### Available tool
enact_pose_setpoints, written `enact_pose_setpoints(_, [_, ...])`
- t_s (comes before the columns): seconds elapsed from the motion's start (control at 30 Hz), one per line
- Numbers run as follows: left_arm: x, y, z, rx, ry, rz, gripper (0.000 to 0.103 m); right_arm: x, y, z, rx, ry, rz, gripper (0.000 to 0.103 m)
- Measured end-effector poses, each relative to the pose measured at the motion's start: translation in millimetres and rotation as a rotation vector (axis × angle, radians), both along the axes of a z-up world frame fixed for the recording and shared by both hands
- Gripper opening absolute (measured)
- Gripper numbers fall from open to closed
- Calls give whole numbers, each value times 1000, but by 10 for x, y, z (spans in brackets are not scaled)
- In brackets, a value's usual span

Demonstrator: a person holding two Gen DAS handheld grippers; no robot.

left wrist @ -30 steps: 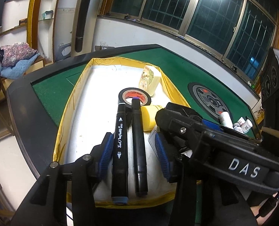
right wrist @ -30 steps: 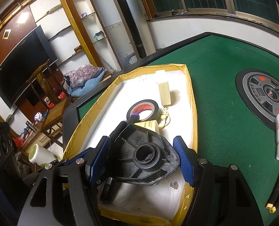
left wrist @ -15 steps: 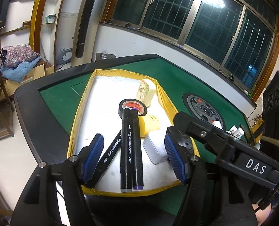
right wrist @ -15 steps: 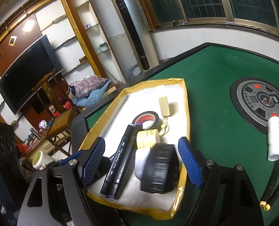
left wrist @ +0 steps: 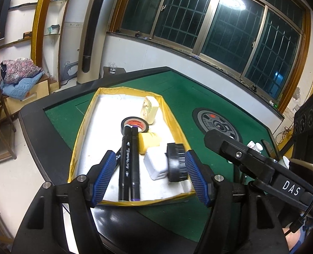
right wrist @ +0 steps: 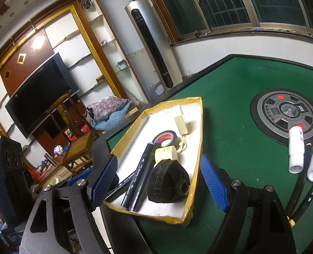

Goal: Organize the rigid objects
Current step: 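Move both grippers back toward the yellow-capped markers on the table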

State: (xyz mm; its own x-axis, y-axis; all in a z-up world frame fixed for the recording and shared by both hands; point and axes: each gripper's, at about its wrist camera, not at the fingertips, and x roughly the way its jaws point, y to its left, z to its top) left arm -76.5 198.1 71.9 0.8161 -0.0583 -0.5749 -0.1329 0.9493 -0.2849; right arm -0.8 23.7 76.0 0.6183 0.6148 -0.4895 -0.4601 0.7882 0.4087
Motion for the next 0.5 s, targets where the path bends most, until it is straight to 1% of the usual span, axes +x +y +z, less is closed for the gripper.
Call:
enact_pose_setpoints(0.23, [-91,-282,176,29,-32,-42,67,-123,-373,75,45,-16,-46,77])
enact_pose_setpoints(0.4, [-99,-629,260,60,-42,-113,67,-172,-782,122,80,-13,-109,77])
enact_pose_setpoints(0.5, [-77,-887,263,79,-37,-172,67,-192,-1025,129,83,-4,-156,77])
